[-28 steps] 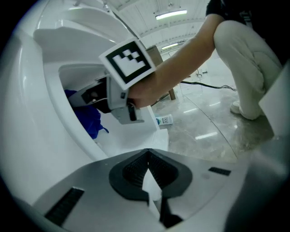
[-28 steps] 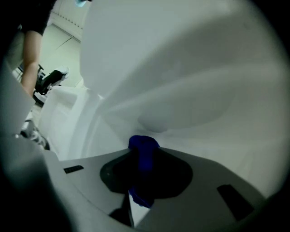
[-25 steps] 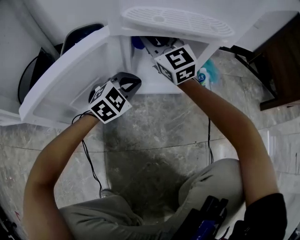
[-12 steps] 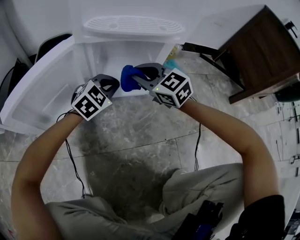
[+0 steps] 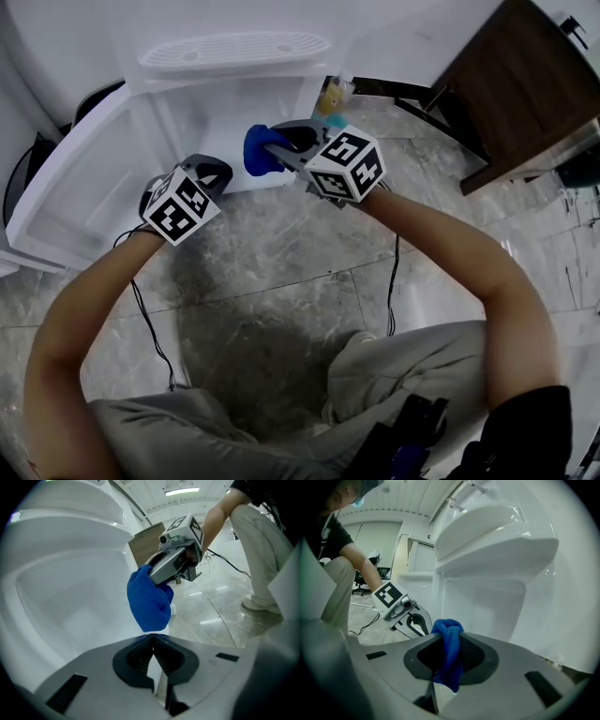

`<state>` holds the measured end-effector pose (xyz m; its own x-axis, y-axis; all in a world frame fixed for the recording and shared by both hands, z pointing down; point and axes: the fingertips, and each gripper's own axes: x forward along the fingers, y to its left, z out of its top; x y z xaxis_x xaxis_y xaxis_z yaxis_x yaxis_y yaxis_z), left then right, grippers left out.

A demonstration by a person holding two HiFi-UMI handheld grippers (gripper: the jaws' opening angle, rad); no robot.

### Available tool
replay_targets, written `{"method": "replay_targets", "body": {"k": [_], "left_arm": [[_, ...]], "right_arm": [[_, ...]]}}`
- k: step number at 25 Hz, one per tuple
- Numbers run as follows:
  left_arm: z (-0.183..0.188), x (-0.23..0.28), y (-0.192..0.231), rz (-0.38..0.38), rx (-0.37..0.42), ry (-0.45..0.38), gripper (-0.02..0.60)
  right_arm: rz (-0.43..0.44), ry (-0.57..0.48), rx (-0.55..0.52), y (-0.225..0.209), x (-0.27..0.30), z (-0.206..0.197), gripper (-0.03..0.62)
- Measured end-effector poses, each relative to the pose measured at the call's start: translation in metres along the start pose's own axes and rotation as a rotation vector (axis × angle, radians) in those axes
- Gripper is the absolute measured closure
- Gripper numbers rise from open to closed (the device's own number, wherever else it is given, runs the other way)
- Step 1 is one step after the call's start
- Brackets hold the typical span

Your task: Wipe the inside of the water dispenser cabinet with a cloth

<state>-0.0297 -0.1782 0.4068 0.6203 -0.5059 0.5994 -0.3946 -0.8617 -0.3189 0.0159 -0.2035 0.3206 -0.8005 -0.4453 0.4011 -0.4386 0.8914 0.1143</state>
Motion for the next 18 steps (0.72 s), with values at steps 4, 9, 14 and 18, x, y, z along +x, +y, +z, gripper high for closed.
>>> {"method": "replay_targets", "body": {"k": [4,9,14,18], "left_arm": [[0.014,-0.008,0.002,0.01,-0.009,-0.034,0.575],[0.021,-0.017,0.013,0.042,-0.04,-0.06,0.575],[0.019,-0.024,0.013,0.043,-0.045,-0.053,0.575],[0.02,-0.026,0.015,0.049,-0.05,-0.051,0.575]], "right_arm": [[0.014,0.011,-0.01,0.002,-0.001,-0.002,0.534],[0.024,0.03,-0.043,0.004,-0.005,-0.001,0.534],[0.01,0.046,-0.039,-0.002,-0.008,-0.005,0.534],[0.024,0.038,-0.047,0.004,-0.001,-0.001,0.534]]}}
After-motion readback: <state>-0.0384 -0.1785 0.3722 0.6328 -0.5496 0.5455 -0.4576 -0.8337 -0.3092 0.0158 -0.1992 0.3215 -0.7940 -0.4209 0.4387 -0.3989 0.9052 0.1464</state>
